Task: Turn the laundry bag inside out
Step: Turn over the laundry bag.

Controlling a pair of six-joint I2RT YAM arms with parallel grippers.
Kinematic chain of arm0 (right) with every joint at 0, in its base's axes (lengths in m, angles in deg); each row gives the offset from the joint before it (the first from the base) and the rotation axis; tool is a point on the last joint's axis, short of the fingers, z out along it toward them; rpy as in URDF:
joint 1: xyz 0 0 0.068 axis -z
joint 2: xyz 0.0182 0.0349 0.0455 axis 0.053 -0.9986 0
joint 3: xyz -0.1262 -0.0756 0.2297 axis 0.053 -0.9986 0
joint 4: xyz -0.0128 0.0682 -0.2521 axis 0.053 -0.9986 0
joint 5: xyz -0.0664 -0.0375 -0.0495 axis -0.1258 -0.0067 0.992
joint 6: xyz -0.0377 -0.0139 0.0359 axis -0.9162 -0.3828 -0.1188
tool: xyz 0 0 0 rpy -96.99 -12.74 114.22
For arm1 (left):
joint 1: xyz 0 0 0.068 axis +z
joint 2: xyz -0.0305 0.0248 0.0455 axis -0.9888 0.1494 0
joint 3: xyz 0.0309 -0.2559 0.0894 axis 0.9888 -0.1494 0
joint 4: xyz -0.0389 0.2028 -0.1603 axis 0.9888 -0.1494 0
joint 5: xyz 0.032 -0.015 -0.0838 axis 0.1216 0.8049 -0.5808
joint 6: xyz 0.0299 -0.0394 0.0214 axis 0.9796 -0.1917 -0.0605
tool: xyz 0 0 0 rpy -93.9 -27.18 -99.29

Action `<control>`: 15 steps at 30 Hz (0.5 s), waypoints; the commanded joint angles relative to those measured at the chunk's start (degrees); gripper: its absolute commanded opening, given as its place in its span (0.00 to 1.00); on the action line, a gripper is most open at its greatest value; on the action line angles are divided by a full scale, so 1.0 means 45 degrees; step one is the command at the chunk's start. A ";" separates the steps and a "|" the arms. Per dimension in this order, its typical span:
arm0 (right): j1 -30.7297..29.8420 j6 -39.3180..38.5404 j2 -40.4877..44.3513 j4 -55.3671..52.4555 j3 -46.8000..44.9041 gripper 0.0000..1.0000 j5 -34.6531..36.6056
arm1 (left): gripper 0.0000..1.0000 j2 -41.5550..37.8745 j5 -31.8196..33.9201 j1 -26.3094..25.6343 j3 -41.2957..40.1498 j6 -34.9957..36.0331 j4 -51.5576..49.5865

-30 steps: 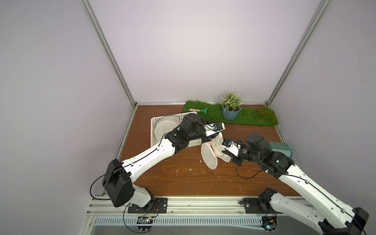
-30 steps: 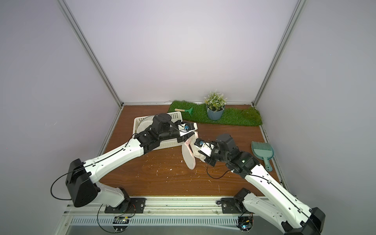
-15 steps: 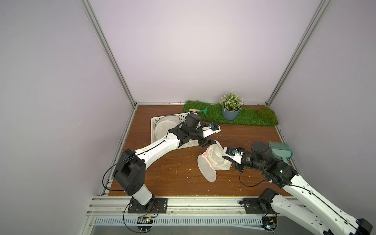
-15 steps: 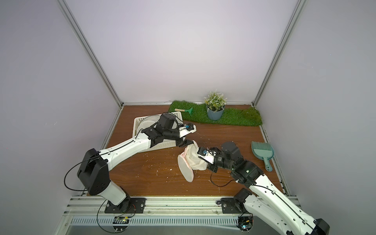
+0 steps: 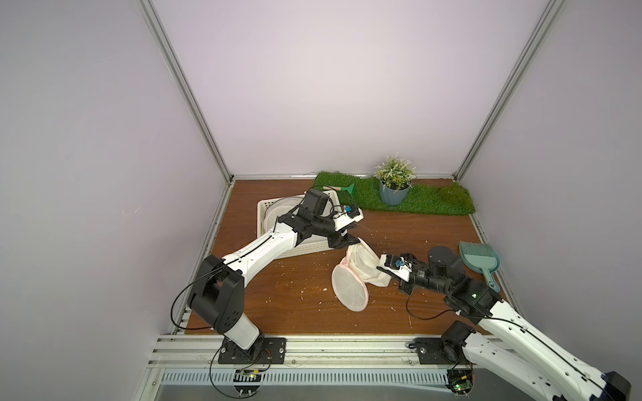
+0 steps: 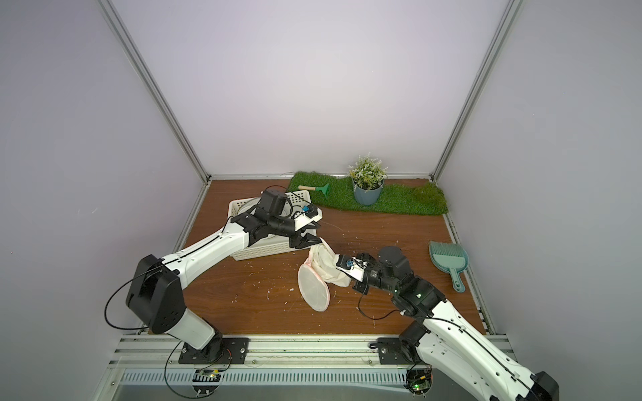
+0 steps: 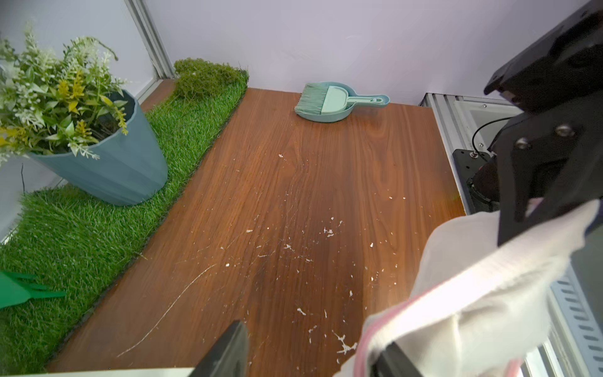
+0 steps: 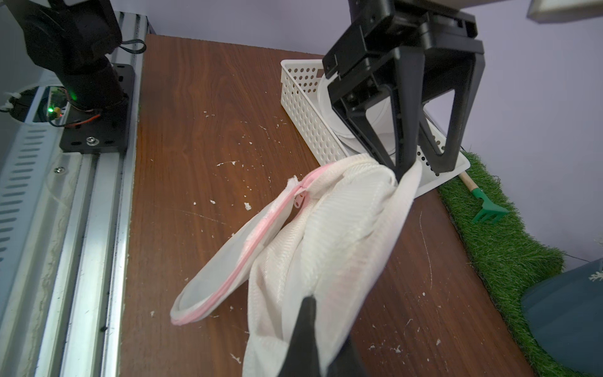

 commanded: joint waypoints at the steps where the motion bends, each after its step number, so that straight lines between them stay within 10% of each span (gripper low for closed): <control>1: -0.0075 -0.0266 0.0307 0.1461 -0.0087 0.00 -0.0668 | 0.59 0.0191 0.1198 0.0616 -0.0044 -0.0137 -0.0920; 15: 0.0025 0.0056 0.0978 0.3204 -0.0686 0.00 -0.1145 | 0.64 0.0698 0.0834 0.1309 -0.0296 0.0130 -0.1649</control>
